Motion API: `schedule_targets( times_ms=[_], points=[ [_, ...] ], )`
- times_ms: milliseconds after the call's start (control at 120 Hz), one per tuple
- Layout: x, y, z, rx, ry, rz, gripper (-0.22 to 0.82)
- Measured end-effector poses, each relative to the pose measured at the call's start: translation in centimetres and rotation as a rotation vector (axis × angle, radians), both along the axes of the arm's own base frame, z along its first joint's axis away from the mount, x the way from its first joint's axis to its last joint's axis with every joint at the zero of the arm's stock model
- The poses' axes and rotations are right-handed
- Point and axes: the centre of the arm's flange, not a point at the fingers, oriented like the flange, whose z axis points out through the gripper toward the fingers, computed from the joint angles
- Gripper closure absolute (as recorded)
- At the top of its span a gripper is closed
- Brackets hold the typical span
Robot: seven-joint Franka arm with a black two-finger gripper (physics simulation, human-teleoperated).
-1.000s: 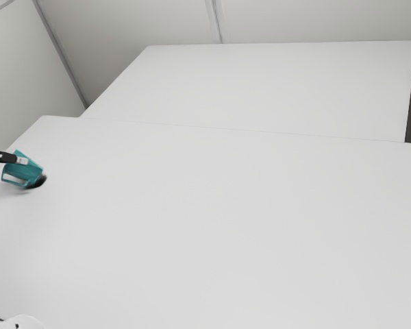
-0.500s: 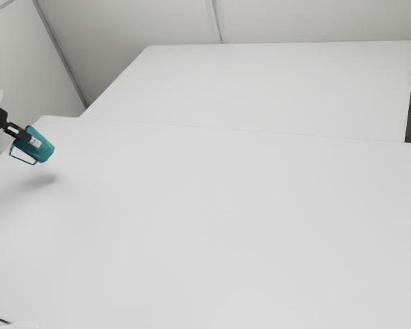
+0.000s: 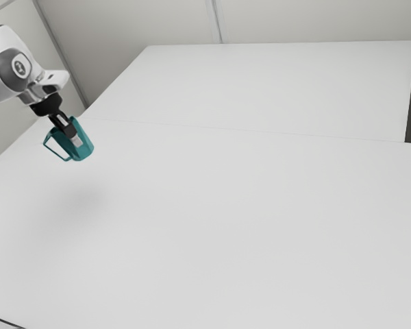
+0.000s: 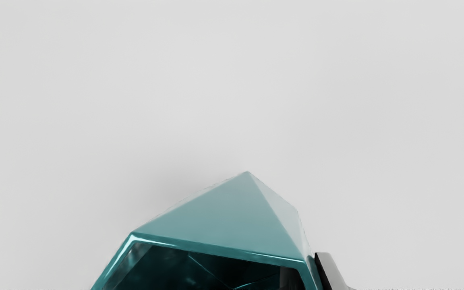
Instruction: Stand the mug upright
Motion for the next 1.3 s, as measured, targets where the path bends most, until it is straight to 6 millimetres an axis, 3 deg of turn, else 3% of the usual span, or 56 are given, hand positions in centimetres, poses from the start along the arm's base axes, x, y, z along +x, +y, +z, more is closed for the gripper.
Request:
schedule_targets(
  times_ms=[225,375,525,617,892,1300],
  points=[
    [-3.7,-8.6,-1.7,0.043,0.077,0.01,0.78],
    [-7.3,-9.6,-3.8,0.07,0.116,0.1,0.78],
    [-8.8,-12.3,-6.3,0.101,0.147,0.15,0.78],
    [-9.2,-14.0,-7.8,0.136,0.151,0.172,0.78],
    [-9.8,-15.4,-12.4,0.212,0.137,0.273,0.78],
    [-7.4,-18.5,-17.5,0.243,0.071,0.362,0.78]
  ],
)
